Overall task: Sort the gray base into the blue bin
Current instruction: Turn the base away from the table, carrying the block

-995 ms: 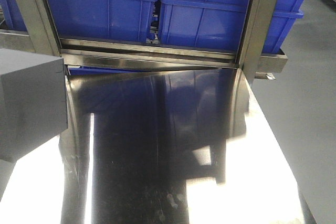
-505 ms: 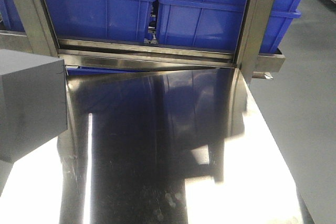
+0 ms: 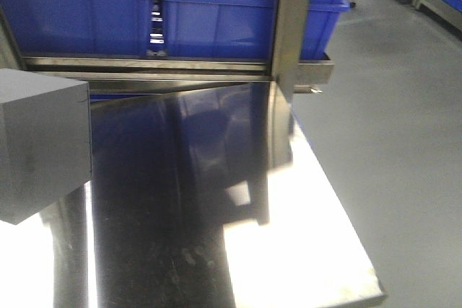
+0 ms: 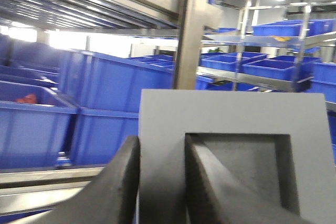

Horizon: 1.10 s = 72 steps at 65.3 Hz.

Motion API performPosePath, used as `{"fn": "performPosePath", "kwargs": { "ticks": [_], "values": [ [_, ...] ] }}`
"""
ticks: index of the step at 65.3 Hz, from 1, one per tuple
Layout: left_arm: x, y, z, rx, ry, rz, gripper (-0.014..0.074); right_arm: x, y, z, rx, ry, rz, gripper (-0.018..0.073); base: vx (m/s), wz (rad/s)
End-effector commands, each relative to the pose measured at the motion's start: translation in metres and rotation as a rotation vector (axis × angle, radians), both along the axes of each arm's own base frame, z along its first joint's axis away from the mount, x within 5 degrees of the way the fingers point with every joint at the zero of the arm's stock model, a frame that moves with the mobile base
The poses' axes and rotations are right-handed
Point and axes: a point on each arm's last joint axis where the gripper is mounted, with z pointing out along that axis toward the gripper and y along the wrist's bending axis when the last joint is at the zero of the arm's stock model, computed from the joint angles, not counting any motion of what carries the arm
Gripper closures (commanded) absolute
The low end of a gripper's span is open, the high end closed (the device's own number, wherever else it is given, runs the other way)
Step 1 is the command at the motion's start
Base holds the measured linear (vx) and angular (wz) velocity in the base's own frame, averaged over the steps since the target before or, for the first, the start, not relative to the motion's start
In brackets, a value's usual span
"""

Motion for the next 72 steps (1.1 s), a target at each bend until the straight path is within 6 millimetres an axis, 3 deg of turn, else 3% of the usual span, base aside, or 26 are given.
{"fn": "performPosePath", "kwargs": {
  "ticks": [1,31,72],
  "values": [
    [-0.0034,0.0013,0.0183,-0.058,-0.117,-0.003,0.0576,0.0008,-0.0002,0.0063,-0.021,-0.072,0.000,0.0564,-0.09,-0.36],
    [-0.0034,0.0013,0.0183,-0.058,-0.117,-0.003,0.0576,0.0008,-0.0002,0.0063,-0.021,-0.072,0.000,0.0564,-0.10,-0.52],
    [-0.0034,0.0013,0.0183,-0.058,-0.117,-0.003,0.0576,0.0008,-0.0002,0.0063,-0.021,-0.072,0.000,0.0564,-0.09,-0.91]
  ]
}}
